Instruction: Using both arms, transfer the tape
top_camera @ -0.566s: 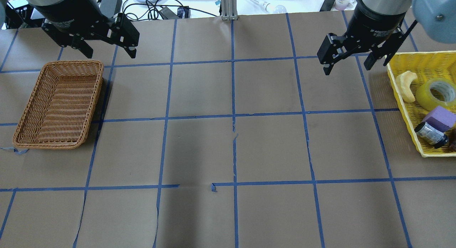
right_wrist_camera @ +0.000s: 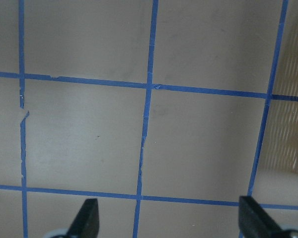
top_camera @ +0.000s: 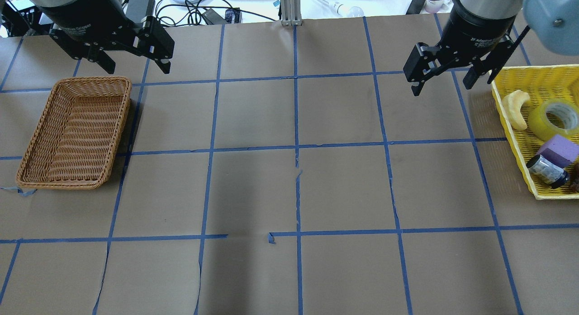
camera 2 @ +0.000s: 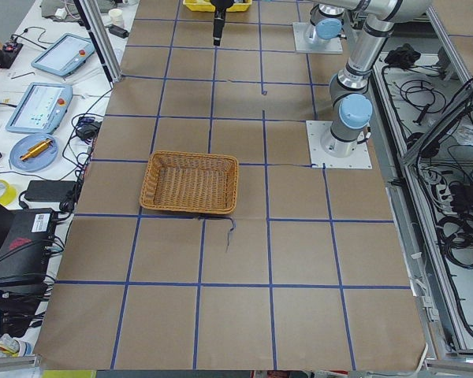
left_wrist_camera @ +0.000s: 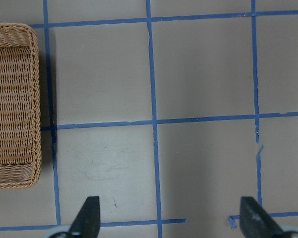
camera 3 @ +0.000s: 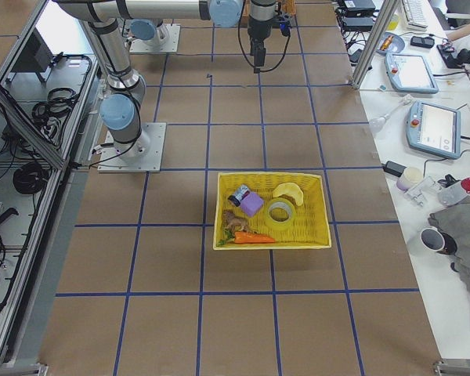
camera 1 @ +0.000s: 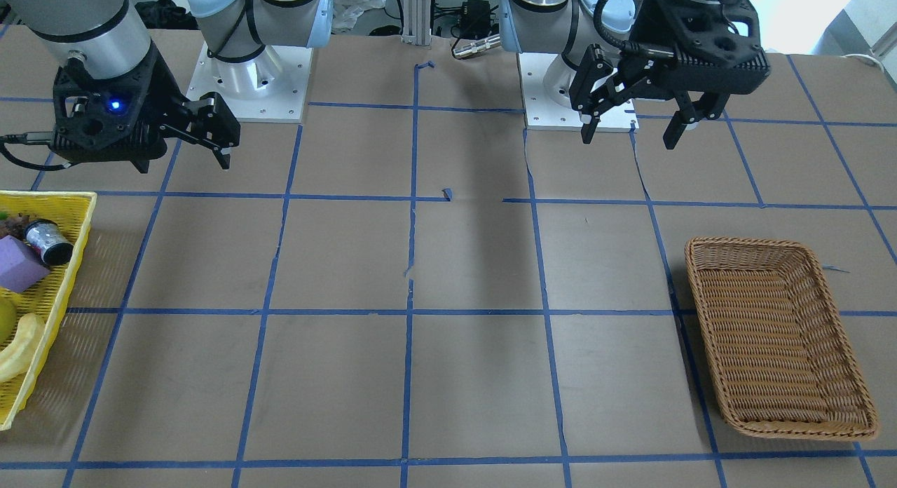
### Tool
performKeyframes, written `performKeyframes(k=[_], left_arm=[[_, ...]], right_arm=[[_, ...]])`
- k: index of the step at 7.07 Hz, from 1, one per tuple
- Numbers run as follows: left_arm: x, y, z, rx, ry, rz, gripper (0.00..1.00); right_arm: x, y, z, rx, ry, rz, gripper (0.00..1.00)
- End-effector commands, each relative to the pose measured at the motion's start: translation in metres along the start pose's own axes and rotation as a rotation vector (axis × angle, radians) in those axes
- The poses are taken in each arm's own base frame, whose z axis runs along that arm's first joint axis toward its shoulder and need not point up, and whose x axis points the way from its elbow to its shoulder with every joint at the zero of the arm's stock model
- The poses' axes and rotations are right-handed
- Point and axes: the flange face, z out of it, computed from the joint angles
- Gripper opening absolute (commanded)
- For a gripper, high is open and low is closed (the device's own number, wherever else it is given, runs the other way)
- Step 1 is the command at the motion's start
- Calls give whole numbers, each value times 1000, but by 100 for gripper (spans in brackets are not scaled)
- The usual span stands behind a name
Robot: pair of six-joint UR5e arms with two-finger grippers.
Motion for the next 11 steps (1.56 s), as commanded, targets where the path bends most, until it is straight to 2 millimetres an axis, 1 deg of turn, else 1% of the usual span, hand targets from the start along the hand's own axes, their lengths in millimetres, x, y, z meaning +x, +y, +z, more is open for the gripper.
performKeyframes(k=[1, 3, 5, 7, 11], left_arm=[[0, 0, 0, 1, 1, 0, 100], [-4, -1, 0, 1, 0, -8, 100], [-6, -1, 0, 2, 4, -13, 100], [-6, 2, -6, 11, 2, -14, 100], [-13, 1, -5, 9, -1, -28, 100]], right_arm=[[1, 1, 1, -5, 2, 0, 100], [0, 1, 1, -5, 4, -2, 100], [-1, 9, -1, -32, -1, -2, 100], [-1, 10, 2, -40, -2, -4, 100], [-2, 11, 4, -47, -6, -2, 100]])
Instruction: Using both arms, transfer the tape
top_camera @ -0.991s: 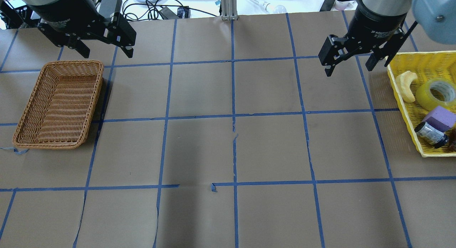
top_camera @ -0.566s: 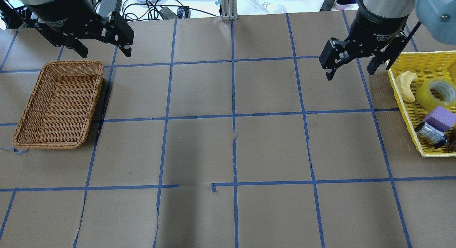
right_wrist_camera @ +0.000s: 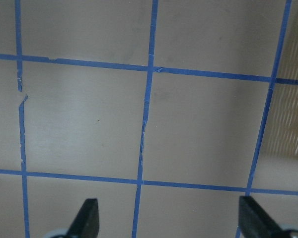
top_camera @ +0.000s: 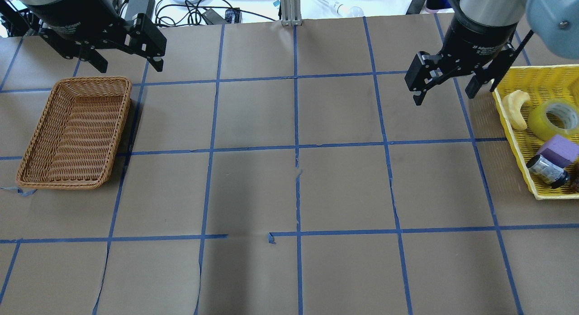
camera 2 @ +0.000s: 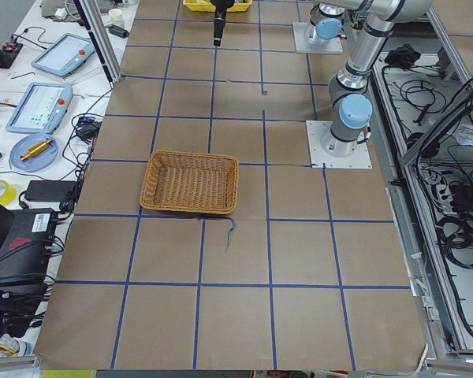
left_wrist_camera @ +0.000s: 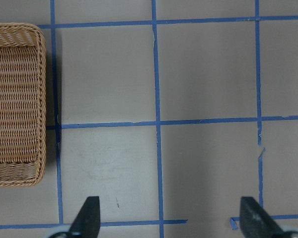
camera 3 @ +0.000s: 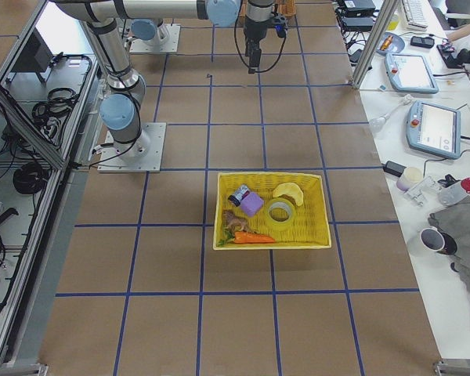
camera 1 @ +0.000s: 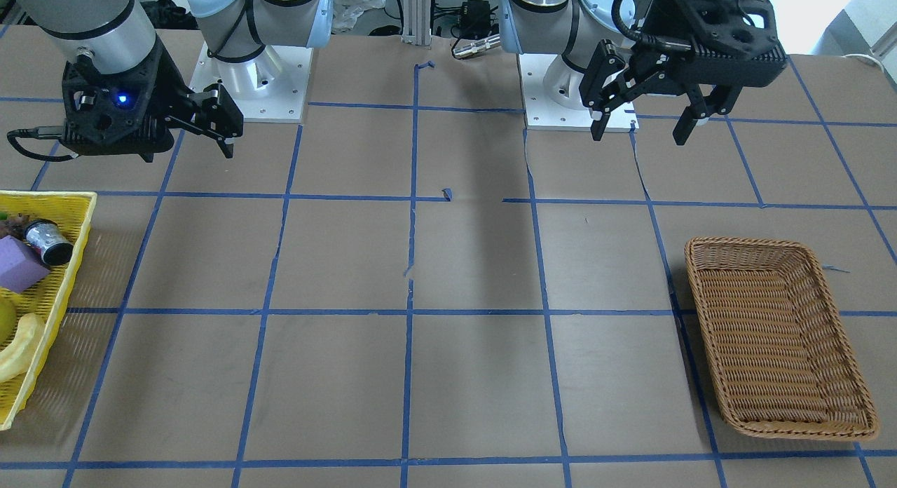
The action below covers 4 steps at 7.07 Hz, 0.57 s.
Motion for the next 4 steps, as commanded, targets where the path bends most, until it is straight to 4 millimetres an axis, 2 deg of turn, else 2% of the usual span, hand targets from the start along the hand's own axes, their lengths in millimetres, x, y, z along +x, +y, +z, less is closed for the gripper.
performKeyframes(k=[1, 4], left_arm=[[-7, -2, 0, 0, 2, -14, 100], [-8, -1, 1, -5, 5, -17, 100]], right_arm=[[0, 0, 1, -3, -2, 1, 100], [-2, 0, 0, 0, -11, 0, 100]])
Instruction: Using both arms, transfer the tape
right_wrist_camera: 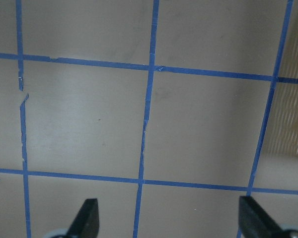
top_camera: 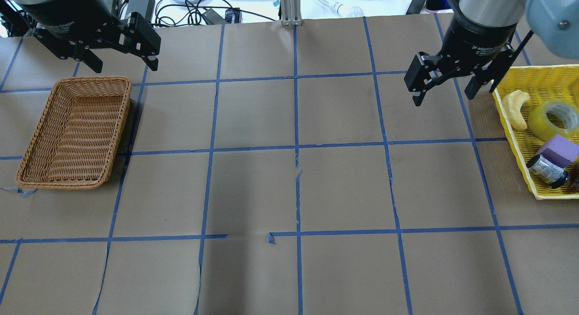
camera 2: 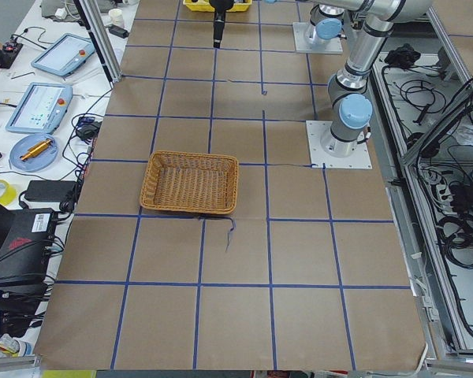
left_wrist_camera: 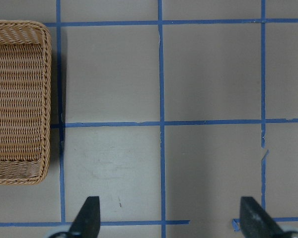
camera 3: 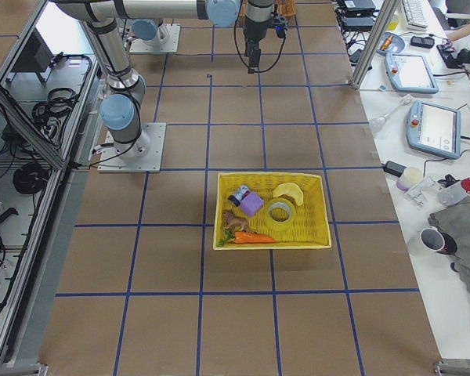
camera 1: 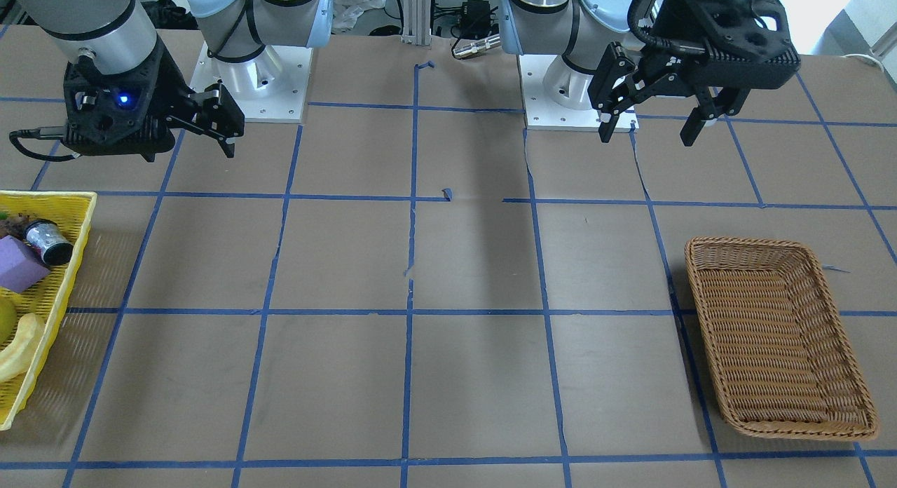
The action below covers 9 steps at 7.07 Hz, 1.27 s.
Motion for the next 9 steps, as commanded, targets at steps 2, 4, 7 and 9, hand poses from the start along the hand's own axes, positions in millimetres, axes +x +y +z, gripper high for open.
performKeyframes(k=[2, 4, 7, 9], left_arm=[[0, 1, 0, -5, -1, -2, 100], [0, 4, -2, -5, -2, 0, 100], [-1, 9, 3, -11, 1, -2, 100], [-1, 8, 3, -9, 1, -3, 100]], right_arm=[[-5, 1, 1, -2, -3, -10, 100], [-24, 5, 3, -17, 12, -50, 100], [33, -23, 22, -29, 13, 28, 100], [211, -45, 51, 27, -5, -5, 100]])
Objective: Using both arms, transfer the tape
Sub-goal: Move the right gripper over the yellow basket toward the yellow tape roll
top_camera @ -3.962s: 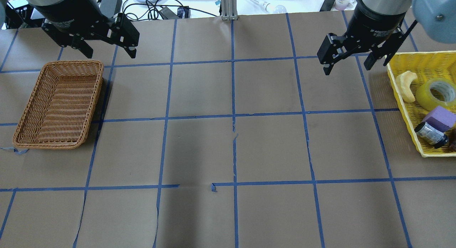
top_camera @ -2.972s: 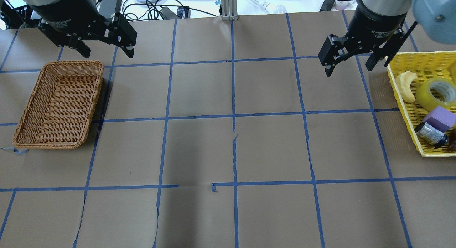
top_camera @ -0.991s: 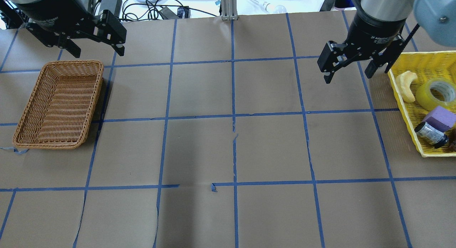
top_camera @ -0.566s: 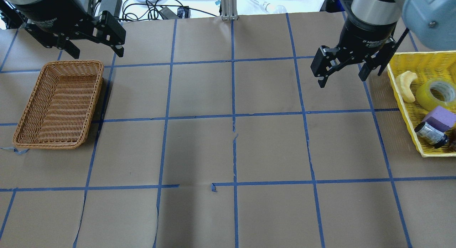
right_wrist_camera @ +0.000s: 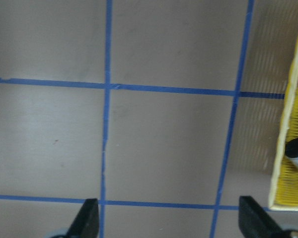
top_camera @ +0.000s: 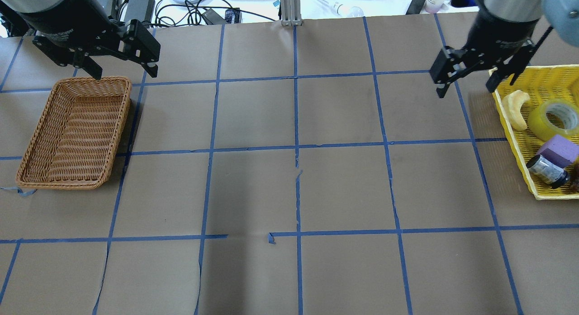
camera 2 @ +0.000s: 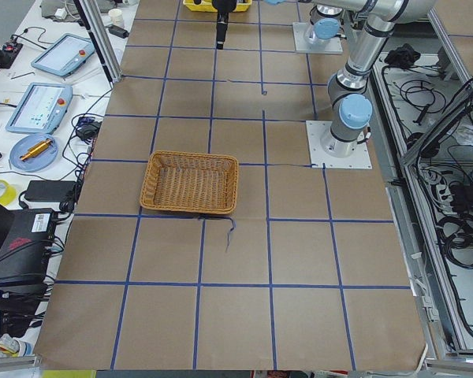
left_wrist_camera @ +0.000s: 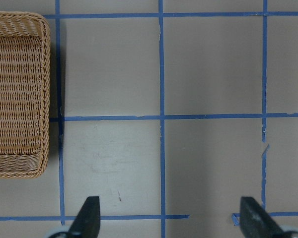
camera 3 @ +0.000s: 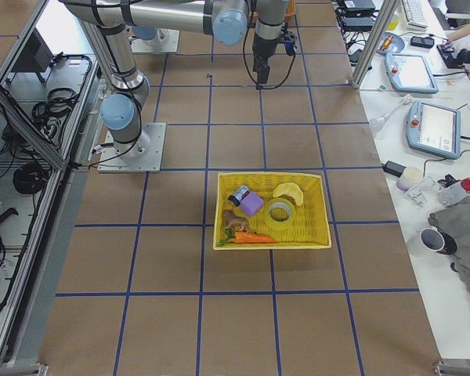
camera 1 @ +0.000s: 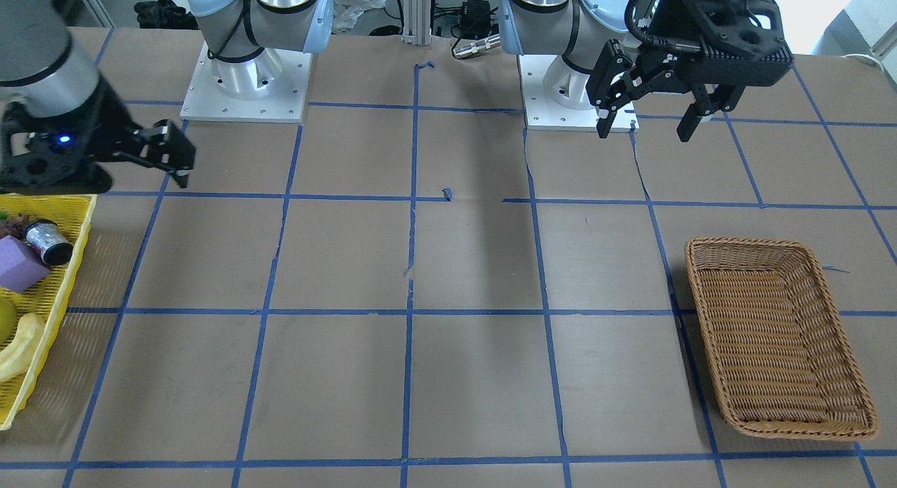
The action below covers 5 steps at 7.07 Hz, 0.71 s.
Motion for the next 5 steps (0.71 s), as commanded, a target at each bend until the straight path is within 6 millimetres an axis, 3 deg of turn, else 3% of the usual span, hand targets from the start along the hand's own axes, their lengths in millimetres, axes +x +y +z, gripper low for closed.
performKeyframes(k=[1, 2, 3, 4, 5], left_arm=[[0, 0, 0, 1, 0, 0, 100], [0, 0, 0, 1, 0, -2, 100], [0, 0, 0, 1, 0, -2, 100], [0, 0, 0, 1, 2, 0, 100], [0, 0, 0, 1, 3, -2, 100]], right_arm=[[181, -30, 61, 63, 24, -92, 100], [239, -42, 102, 82, 46, -113, 100], [284, -55, 154, 102, 62, -74, 100], [296, -67, 202, 86, 41, -71, 100], [291, -63, 219, 78, 16, -59, 100]])
